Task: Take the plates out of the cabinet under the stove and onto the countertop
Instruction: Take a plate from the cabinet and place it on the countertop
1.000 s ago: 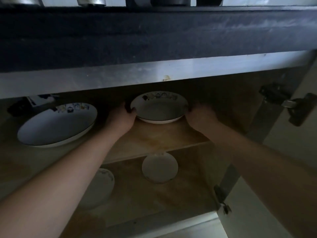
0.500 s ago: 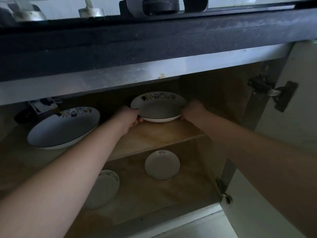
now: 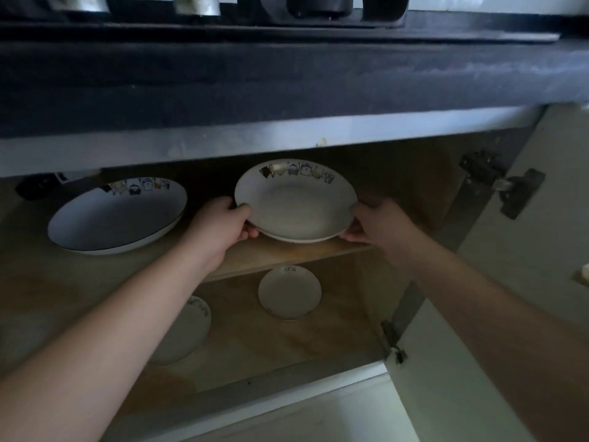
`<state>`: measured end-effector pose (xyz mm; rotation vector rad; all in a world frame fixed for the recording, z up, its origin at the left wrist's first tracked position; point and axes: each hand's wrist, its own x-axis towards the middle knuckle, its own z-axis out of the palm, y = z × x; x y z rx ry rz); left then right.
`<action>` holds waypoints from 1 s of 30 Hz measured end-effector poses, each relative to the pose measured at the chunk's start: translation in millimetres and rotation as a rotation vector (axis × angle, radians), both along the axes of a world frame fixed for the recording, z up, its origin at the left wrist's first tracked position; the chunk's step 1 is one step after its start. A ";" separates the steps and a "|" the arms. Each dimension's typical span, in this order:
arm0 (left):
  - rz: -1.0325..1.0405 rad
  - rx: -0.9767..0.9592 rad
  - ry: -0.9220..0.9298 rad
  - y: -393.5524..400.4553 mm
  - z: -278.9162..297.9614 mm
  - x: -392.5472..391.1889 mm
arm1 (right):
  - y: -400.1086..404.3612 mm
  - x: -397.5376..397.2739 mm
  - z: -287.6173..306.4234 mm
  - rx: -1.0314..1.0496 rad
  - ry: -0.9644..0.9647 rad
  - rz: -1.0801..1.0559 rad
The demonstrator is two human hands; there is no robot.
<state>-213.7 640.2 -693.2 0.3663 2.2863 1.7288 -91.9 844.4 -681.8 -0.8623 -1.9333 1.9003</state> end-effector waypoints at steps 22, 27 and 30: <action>-0.117 -0.249 -0.344 -71.6 33.5 185.6 | -45.5 191.5 35.0 0.295 -0.488 0.251; -0.073 -0.337 -0.435 -114.3 81.2 242.0 | -80.3 233.8 75.0 0.300 -0.577 0.323; -0.061 -0.368 -0.446 -140.6 118.4 269.8 | -111.5 260.0 105.2 0.272 -0.589 0.319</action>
